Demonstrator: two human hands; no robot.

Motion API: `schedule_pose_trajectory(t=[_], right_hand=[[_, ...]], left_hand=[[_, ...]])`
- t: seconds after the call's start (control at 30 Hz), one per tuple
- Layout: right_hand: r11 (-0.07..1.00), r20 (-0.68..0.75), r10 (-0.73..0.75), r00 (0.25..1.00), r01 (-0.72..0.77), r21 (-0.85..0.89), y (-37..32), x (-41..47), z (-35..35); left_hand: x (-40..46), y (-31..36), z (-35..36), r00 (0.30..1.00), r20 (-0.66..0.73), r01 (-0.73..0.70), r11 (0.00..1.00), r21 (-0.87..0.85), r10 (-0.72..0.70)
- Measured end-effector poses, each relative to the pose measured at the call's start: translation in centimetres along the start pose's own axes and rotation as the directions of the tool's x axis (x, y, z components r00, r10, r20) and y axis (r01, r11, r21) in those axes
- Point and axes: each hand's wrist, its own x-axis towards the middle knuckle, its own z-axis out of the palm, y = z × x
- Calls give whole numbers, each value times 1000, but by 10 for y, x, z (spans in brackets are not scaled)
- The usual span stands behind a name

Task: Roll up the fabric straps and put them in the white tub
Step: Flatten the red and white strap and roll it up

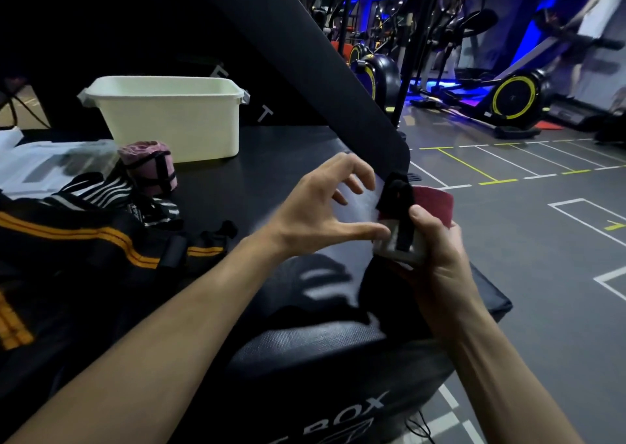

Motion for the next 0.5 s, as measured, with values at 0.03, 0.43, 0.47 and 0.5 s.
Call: schedule_pose_trajectory(t=[0.03,0.43,0.47,0.5], right_hand=[[1000,-8,-5,1000,5,-21,1,0,1],[989,-24,-3,1000,-1,-147,8,2,3],[987,-23,2,1000,-6,-162,8,2,3],[985,-25,5,1000,-9,-174,8,2,3]], left_hand=[[1,0,0,999,-11,-38,999,29,38],[8,0,-16,955,-223,96,919,-383,-193],[8,0,-17,953,-231,95,918,-386,-196],[8,-1,-18,953,-234,91,920,-381,-192]])
